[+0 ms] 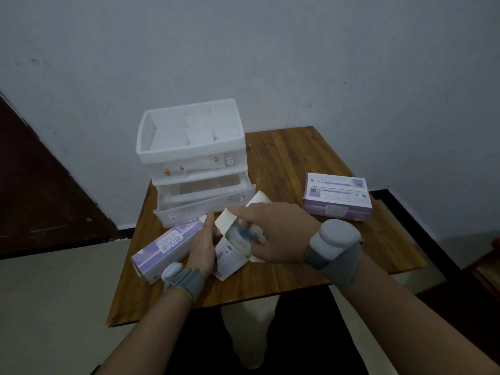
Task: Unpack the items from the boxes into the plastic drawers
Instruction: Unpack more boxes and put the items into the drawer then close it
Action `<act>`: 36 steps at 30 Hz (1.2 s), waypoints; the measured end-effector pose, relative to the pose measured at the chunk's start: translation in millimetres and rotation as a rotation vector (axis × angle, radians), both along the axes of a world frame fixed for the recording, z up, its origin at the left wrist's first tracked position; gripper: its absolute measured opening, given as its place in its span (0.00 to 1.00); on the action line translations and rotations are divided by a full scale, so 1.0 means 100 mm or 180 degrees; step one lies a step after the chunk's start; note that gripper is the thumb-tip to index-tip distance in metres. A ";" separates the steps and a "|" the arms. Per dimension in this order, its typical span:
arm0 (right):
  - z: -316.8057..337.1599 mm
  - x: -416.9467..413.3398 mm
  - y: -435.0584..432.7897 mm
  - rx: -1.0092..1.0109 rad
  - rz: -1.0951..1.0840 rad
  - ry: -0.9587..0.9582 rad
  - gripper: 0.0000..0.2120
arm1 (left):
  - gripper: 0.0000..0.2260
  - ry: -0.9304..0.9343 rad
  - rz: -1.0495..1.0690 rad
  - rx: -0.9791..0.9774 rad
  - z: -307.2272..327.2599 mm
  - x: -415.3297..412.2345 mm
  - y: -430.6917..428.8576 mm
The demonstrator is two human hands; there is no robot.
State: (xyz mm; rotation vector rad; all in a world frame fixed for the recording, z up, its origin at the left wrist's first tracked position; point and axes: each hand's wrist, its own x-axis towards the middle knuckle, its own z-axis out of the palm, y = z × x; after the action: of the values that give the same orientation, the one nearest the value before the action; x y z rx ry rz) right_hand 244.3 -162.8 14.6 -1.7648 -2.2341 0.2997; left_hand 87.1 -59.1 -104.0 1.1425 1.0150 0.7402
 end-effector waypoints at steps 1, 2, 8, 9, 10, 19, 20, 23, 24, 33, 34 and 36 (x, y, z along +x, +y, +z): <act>-0.01 0.00 -0.01 0.0013 -0.0009 0.0110 0.33 | 0.18 -0.0046 -0.0048 0.0005 0.02 0.00 -0.01; -0.03 0.00 -0.02 0.0036 -0.0025 0.0259 0.33 | 0.18 -0.0009 -0.0075 0.0014 0.06 0.00 -0.03; -0.17 0.09 -0.12 0.0068 -0.0297 0.1013 0.26 | 0.25 0.0505 -0.0074 0.0924 -0.05 0.00 -0.14; -0.19 0.11 -0.14 0.0083 -0.0347 0.1048 0.23 | 0.25 0.0570 -0.0103 0.1121 -0.06 0.00 -0.15; -0.20 0.13 -0.16 0.0098 -0.0388 0.1059 0.21 | 0.26 0.0675 -0.0146 0.1332 -0.08 0.01 -0.16; -0.19 0.22 -0.25 0.0003 -0.0591 0.0623 0.24 | 0.18 0.1122 0.0154 0.1937 -0.10 -0.01 -0.24; -0.19 0.21 -0.26 -0.0022 -0.0603 0.0510 0.24 | 0.17 0.1272 0.0189 0.2086 -0.10 -0.02 -0.24; -0.19 0.20 -0.25 -0.0093 -0.0609 0.0243 0.25 | 0.16 0.1414 0.0222 0.2256 -0.09 -0.07 -0.25; -0.19 0.20 -0.25 -0.0107 -0.0614 0.0213 0.25 | 0.15 0.1370 0.0230 0.2218 -0.08 -0.08 -0.25; -0.13 0.17 -0.23 -0.0304 -0.0467 0.0083 0.26 | 0.16 0.1430 0.0374 0.2227 -0.13 -0.11 -0.22; -0.13 0.16 -0.23 -0.0289 -0.0432 0.0001 0.26 | 0.16 0.1418 0.0377 0.2219 -0.14 -0.11 -0.22; -0.13 0.15 -0.22 -0.0247 -0.0399 -0.0093 0.25 | 0.16 0.1253 0.0382 0.2152 -0.13 -0.09 -0.22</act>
State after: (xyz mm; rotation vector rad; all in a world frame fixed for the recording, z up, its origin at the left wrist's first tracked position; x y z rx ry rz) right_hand 259.4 -185.0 1.2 -1.9515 -2.1465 0.3402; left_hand 78.4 -81.4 -117.5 1.8759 1.2050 1.0197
